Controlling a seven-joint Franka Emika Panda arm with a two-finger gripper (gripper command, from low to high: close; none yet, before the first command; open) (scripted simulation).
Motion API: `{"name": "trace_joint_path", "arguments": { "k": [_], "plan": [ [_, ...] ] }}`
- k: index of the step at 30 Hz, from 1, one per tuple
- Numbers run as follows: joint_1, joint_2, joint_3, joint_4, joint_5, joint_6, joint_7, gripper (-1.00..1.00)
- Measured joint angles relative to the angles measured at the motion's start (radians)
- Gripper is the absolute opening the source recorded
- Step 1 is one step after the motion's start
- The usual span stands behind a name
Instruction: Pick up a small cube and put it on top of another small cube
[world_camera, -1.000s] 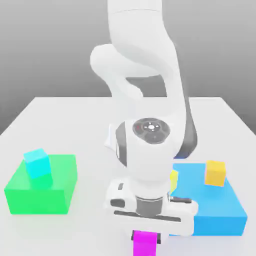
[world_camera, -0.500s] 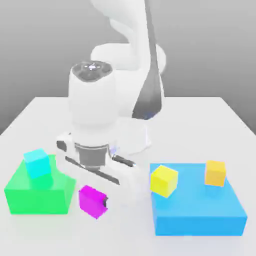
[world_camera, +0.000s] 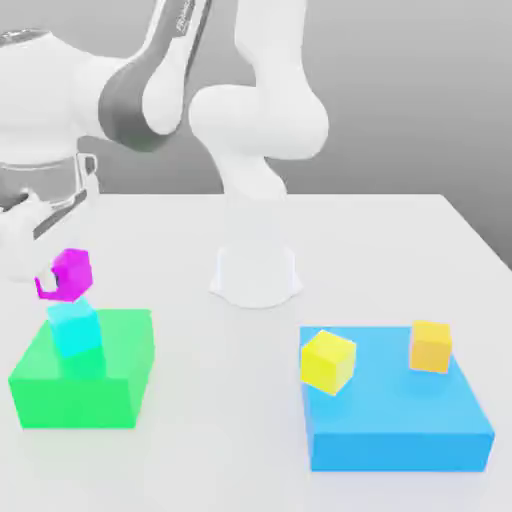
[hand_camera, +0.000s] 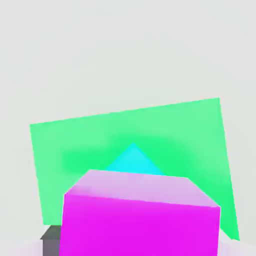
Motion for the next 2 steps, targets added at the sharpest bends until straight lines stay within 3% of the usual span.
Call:
{"name": "trace_joint_path", "arguments": {
  "k": [2],
  "plan": [
    [0.0,0.0,0.0,0.0,0.0,0.0,0.0,1.0]
  ]
}}
